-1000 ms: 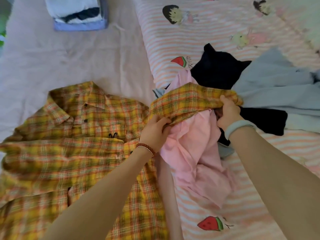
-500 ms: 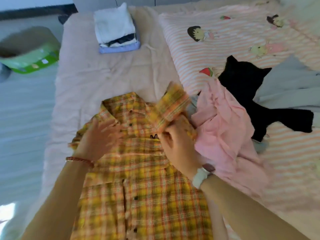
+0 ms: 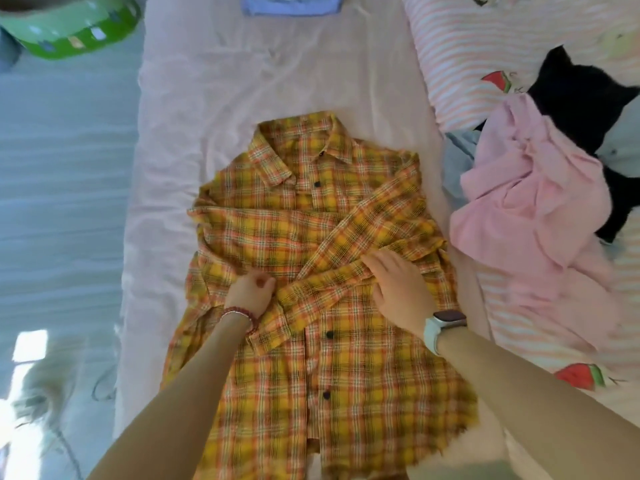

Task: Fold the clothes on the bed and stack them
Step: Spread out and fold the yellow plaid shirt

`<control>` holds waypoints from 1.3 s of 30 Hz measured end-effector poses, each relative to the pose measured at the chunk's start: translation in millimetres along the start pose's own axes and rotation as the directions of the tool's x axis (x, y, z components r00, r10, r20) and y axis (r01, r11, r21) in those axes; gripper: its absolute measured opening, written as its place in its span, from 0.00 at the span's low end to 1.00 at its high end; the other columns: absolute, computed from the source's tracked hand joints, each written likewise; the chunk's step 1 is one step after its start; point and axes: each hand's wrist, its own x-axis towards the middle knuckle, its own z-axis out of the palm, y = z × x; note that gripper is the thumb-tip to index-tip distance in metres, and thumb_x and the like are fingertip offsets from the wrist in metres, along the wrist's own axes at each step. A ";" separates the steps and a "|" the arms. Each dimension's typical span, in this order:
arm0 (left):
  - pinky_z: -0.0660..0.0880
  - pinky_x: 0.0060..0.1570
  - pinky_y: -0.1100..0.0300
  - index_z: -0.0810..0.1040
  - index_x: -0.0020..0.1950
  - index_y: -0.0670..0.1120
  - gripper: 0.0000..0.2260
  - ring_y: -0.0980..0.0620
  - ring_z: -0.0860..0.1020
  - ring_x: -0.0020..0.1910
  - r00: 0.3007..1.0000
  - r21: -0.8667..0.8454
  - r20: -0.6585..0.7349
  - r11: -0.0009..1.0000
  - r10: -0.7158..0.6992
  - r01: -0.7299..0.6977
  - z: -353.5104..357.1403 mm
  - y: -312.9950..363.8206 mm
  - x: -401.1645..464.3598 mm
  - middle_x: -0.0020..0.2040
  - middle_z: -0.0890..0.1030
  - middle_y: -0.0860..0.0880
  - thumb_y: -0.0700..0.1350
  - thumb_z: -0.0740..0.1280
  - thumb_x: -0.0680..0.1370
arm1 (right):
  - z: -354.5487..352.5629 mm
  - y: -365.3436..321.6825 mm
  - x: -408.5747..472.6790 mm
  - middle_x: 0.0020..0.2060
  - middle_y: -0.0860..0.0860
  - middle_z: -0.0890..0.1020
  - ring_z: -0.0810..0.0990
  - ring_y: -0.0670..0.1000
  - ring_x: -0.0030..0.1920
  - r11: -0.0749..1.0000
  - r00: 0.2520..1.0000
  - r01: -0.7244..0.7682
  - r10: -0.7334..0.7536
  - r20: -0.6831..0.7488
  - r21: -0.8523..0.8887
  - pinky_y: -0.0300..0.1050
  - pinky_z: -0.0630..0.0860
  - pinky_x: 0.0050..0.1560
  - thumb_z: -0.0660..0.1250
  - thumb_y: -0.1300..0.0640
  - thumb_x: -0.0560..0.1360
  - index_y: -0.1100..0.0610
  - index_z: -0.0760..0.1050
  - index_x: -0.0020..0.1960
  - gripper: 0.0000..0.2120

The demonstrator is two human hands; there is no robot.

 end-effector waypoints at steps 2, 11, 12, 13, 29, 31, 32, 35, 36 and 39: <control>0.74 0.42 0.58 0.73 0.64 0.45 0.18 0.49 0.77 0.45 0.999 0.056 0.040 0.998 0.030 -0.033 14.6 3.1 2.3 0.54 0.79 0.46 0.51 0.64 0.77 | 2.2 -2.2 17.7 0.75 0.49 0.54 0.49 0.52 0.76 0.997 0.996 0.026 -0.019 0.085 -0.074 0.57 0.50 0.74 0.56 0.57 0.79 0.52 0.49 0.76 0.28; 0.74 0.51 0.51 0.72 0.56 0.46 0.17 0.42 0.74 0.54 0.945 0.144 0.311 0.977 0.106 -0.157 37.4 -8.6 -8.2 0.51 0.76 0.43 0.54 0.69 0.74 | 21.4 -8.7 4.2 0.45 0.53 0.79 0.78 0.56 0.47 0.939 0.989 0.145 -0.138 0.045 -0.313 0.53 0.75 0.48 0.76 0.59 0.63 0.55 0.79 0.52 0.18; 0.72 0.45 0.55 0.71 0.44 0.46 0.10 0.43 0.74 0.46 0.941 0.086 0.307 0.981 0.141 -0.176 34.6 -7.5 -10.3 0.41 0.74 0.45 0.52 0.66 0.76 | 24.5 -3.2 -5.0 0.40 0.53 0.80 0.79 0.55 0.42 0.942 0.986 0.158 -0.169 -0.009 -0.297 0.52 0.77 0.42 0.80 0.60 0.57 0.56 0.81 0.47 0.19; 0.69 0.40 0.57 0.68 0.38 0.48 0.11 0.46 0.72 0.39 0.929 0.023 0.318 0.978 0.188 -0.206 30.9 -5.9 -12.2 0.36 0.70 0.47 0.50 0.63 0.78 | 27.5 2.1 -14.0 0.38 0.53 0.80 0.79 0.55 0.41 0.948 0.984 0.160 -0.177 -0.037 -0.275 0.51 0.78 0.41 0.81 0.61 0.55 0.56 0.82 0.45 0.20; 0.74 0.42 0.55 0.62 0.69 0.47 0.25 0.43 0.79 0.49 0.998 0.420 -0.032 0.907 0.057 -0.038 -26.0 -37.1 7.3 0.52 0.81 0.44 0.60 0.59 0.77 | 21.3 37.5 3.2 0.76 0.50 0.51 0.48 0.57 0.75 0.944 0.879 -0.270 0.323 0.351 -0.191 0.59 0.53 0.72 0.46 0.46 0.80 0.46 0.50 0.76 0.24; 0.72 0.41 0.55 0.66 0.66 0.46 0.20 0.42 0.79 0.48 0.991 0.427 -0.126 0.904 0.033 0.024 -23.5 -34.7 7.0 0.51 0.81 0.42 0.55 0.60 0.79 | 19.9 41.7 5.7 0.74 0.50 0.58 0.56 0.55 0.73 0.941 0.894 -0.249 0.315 0.319 -0.231 0.57 0.59 0.68 0.48 0.47 0.80 0.45 0.56 0.74 0.22; 0.71 0.42 0.53 0.68 0.63 0.45 0.16 0.41 0.78 0.49 0.977 0.396 -0.214 0.916 0.025 0.063 -24.2 -33.1 7.1 0.51 0.80 0.42 0.52 0.61 0.79 | 17.8 43.5 8.9 0.71 0.50 0.65 0.62 0.54 0.70 0.939 0.923 -0.247 0.303 0.236 -0.240 0.55 0.62 0.65 0.48 0.47 0.80 0.46 0.62 0.72 0.21; 0.68 0.51 0.43 0.74 0.55 0.40 0.13 0.37 0.74 0.53 0.868 0.419 -0.456 0.908 0.196 0.015 -24.1 -22.3 14.5 0.54 0.76 0.38 0.45 0.66 0.74 | 6.2 47.5 29.6 0.57 0.54 0.78 0.75 0.56 0.57 0.972 0.977 -0.210 0.205 -0.059 -0.105 0.52 0.69 0.53 0.47 0.50 0.76 0.53 0.76 0.61 0.23; 0.68 0.52 0.41 0.75 0.54 0.40 0.13 0.36 0.73 0.54 0.813 0.447 -0.501 0.893 0.298 -0.052 -23.7 -15.9 20.6 0.55 0.76 0.38 0.45 0.67 0.73 | 0.9 49.4 40.7 0.55 0.56 0.78 0.76 0.59 0.55 0.983 0.980 -0.161 0.149 -0.131 -0.086 0.54 0.70 0.51 0.47 0.50 0.75 0.55 0.76 0.61 0.24; 0.62 0.61 0.38 0.75 0.61 0.45 0.17 0.37 0.69 0.63 0.789 0.557 -0.429 0.816 0.441 -0.153 -33.9 11.8 53.1 0.63 0.74 0.42 0.49 0.66 0.75 | -14.1 53.4 84.8 0.69 0.60 0.67 0.66 0.63 0.68 0.982 0.987 -0.097 0.073 -0.144 -0.164 0.62 0.66 0.63 0.55 0.53 0.77 0.54 0.65 0.71 0.22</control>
